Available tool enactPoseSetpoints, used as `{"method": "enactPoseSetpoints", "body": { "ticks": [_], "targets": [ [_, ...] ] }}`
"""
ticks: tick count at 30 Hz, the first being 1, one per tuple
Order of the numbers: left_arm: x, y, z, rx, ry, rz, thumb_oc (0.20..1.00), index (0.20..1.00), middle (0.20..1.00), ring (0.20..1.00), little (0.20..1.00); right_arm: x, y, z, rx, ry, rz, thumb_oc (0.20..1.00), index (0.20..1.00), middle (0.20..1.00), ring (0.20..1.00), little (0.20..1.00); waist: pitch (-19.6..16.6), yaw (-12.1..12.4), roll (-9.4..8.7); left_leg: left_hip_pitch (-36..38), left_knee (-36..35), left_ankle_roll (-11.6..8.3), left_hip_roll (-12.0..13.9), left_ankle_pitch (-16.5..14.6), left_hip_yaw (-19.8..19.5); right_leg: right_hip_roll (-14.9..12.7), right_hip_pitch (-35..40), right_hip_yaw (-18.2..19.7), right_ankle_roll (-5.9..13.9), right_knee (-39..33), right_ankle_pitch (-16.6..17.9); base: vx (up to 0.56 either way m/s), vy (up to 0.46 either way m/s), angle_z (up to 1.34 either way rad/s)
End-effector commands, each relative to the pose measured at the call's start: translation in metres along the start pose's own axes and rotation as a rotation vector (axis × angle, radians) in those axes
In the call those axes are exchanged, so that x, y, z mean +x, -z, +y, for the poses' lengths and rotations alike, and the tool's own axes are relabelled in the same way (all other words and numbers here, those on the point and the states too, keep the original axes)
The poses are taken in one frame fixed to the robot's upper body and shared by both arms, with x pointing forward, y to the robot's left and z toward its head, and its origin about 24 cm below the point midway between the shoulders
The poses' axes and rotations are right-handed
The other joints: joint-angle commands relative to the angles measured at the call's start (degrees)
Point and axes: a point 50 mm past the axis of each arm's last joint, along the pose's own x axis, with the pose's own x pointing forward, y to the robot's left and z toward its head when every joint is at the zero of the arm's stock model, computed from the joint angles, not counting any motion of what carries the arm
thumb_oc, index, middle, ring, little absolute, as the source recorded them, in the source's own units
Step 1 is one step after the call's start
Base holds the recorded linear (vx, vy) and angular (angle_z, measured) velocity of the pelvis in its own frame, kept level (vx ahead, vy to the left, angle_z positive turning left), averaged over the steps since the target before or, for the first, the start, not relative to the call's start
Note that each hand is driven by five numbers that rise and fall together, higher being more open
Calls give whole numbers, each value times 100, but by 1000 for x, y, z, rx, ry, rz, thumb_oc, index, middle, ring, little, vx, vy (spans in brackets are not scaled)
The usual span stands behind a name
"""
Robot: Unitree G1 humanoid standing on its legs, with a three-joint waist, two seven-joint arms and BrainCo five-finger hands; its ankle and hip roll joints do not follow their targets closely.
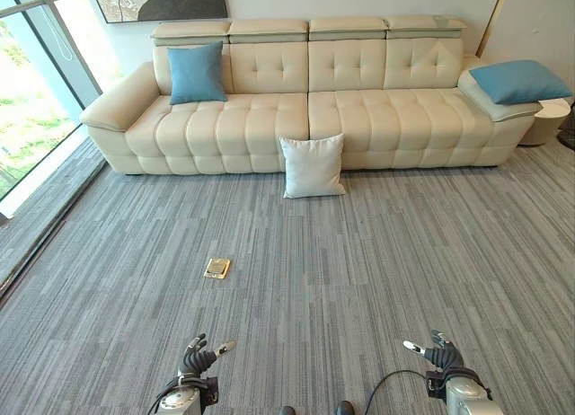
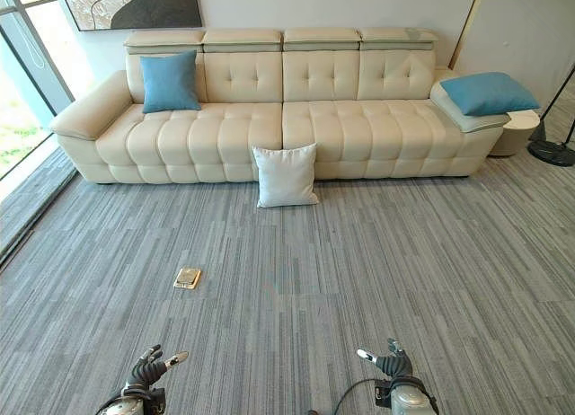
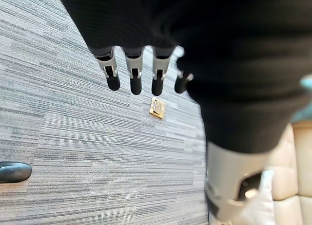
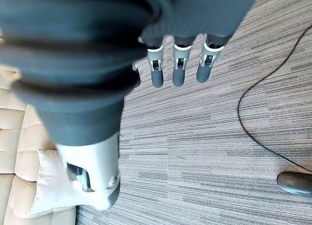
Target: Pick up all the scattered cushions and arrange them neatly on the sofa.
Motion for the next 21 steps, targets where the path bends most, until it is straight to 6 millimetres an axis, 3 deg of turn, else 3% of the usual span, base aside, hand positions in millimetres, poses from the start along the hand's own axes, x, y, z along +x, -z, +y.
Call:
{"method": "enactPoseSetpoints", "body": {
  "ticks": [1,13,17,19,21],
  "targets": [
    [7,-22,-5,-20,18,-71,1000,1000,1000,1000,1000,8,-25,-7,-4,19,-71,1000,1000,1000,1000,1000,233,78,-108,294,9,-198,-14,-774,-2,-162,418,-65,324,12,-1090,0,0,0],
    [8,-29,6,-33,-32,-89,1000,1000,1000,1000,1000,9,-34,-8,-2,22,-92,1000,1000,1000,1000,1000,390,137,-238,-57,9,2,-106,-790,-60,-237,92,-43,371,154,-1067,59,69,-1],
    [9,-37,6,-25,-31,-115,1000,1000,1000,1000,1000,9,-41,-7,-5,18,-116,1000,1000,1000,1000,1000,568,127,-193,-208,9,151,-153,-785,-133,-305,-644,22,458,1320,-1267,18,140,2],
    [10,-40,6,-21,-31,-122,1000,1000,1000,1000,1000,9,-41,-6,0,12,-121,1000,1000,1000,1000,1000,660,98,-152,-208,9,220,-185,-807,-165,-369,-1117,51,519,2130,-1142,21,152,-8],
    [9,-41,5,-23,-28,-126,1000,1000,1000,1000,1000,9,-40,-6,3,14,-121,1000,1000,1000,1000,1000,778,62,-132,-145,9,318,-267,-854,-185,-500,-1560,111,550,2994,-791,43,142,-4]
  ]
}}
